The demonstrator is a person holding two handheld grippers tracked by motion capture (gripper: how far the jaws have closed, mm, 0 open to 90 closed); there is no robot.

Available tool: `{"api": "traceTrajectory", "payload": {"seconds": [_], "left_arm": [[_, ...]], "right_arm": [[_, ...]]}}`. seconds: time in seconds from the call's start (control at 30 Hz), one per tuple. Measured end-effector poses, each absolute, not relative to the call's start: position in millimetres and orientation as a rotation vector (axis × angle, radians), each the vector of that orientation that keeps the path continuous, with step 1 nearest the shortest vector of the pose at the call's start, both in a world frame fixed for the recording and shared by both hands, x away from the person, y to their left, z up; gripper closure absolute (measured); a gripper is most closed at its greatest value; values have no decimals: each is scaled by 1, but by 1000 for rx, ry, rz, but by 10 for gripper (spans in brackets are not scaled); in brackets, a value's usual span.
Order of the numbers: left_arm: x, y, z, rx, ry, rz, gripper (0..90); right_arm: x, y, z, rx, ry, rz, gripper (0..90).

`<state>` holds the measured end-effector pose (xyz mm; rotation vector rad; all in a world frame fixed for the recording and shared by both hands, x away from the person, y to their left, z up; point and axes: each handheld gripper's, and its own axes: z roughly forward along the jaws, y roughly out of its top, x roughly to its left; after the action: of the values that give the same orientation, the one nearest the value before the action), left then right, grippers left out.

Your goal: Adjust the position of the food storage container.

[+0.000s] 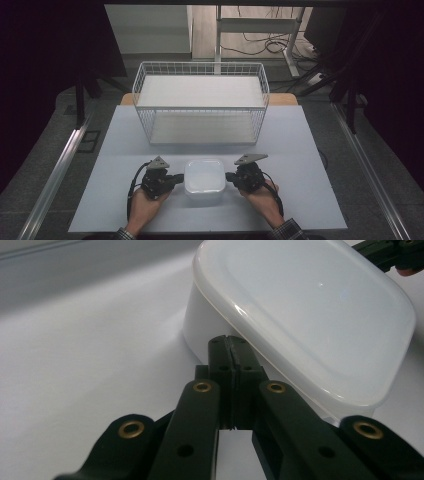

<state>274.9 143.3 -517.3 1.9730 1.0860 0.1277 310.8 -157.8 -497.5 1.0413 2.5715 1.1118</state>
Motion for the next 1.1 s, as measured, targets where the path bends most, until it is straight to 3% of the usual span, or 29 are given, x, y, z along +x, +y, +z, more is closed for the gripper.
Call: {"api": "traceTrajectory", "payload": {"seconds": [0.23,0.27,0.43,0.7,0.8,0.83,0.87,0.9,0.93,1.1], "left_arm": [[276,141,-518,1980,1069,116,898],[275,143,-516,1991,1067,164,888],[269,155,-511,1987,1044,228,753],[249,171,-514,2011,993,270,308],[244,175,-516,1992,985,236,213],[244,175,-516,1992,985,236,190],[240,177,-518,1991,982,225,156],[240,177,-518,1991,982,225,141],[238,178,-520,1996,985,225,129],[239,179,-525,2011,985,217,85]], "right_arm": [[300,-162,-497,1029,2556,1061,877],[299,-162,-495,1030,2551,1059,870],[296,-171,-488,990,2491,1061,817],[283,-200,-484,990,2428,1126,495],[280,-209,-488,980,2409,1126,331],[280,-209,-488,980,2409,1126,331],[280,-214,-490,982,2403,1149,211],[280,-214,-490,982,2403,1149,211],[279,-217,-493,992,2400,1145,137],[278,-218,-498,976,2435,1126,63]]}}
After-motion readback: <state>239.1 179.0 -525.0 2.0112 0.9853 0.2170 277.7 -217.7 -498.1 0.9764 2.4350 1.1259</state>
